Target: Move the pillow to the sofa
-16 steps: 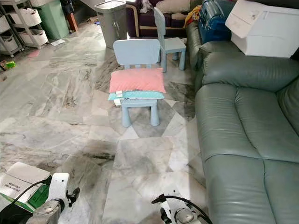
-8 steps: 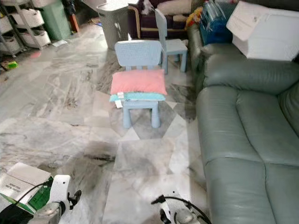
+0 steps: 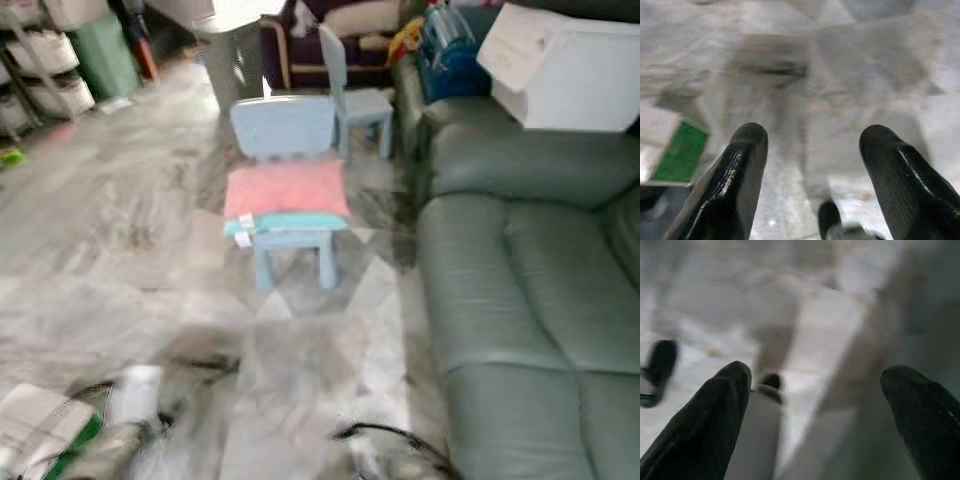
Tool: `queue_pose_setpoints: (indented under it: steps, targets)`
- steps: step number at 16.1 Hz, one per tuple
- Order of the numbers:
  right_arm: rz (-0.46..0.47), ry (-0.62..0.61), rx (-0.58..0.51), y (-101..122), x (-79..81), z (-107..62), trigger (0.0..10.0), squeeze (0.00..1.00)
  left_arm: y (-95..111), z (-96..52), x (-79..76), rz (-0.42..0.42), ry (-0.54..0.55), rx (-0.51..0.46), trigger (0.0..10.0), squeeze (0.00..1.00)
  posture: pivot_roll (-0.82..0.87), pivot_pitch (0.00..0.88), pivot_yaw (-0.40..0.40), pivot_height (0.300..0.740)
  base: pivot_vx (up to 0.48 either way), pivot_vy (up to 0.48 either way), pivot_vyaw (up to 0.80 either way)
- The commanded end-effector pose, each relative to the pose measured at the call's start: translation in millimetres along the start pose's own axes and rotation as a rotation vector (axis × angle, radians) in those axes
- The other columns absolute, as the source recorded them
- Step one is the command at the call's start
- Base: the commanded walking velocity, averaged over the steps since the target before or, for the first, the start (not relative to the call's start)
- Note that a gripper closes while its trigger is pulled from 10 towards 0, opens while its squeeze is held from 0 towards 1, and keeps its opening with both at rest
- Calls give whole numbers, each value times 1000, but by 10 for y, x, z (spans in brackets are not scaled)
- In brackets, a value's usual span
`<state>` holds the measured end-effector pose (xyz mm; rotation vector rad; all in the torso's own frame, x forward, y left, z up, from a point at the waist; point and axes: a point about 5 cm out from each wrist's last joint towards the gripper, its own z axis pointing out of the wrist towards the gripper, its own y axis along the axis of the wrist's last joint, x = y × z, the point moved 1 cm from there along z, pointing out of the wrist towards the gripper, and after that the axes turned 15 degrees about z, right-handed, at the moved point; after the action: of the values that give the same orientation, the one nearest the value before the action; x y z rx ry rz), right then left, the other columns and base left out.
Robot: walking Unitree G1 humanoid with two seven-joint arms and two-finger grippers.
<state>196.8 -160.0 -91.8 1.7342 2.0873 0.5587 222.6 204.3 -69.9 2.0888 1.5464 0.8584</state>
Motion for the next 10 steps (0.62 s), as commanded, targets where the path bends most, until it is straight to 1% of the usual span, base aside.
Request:
queue_pose_setpoints:
  steps: [1, 10]
  targets:
    - [2, 44, -31, 104, 186, 22, 10000, 0, -132, -42, 179, 9, 41, 41, 10000, 0, -51, 37, 14, 740, 345, 266, 0]
    - [13, 43, -32, 105, 181, 21, 10000, 0, -133, -39, 150, 8, 35, 45, 10000, 0, -52, 39, 11, 740, 350, 280, 0]
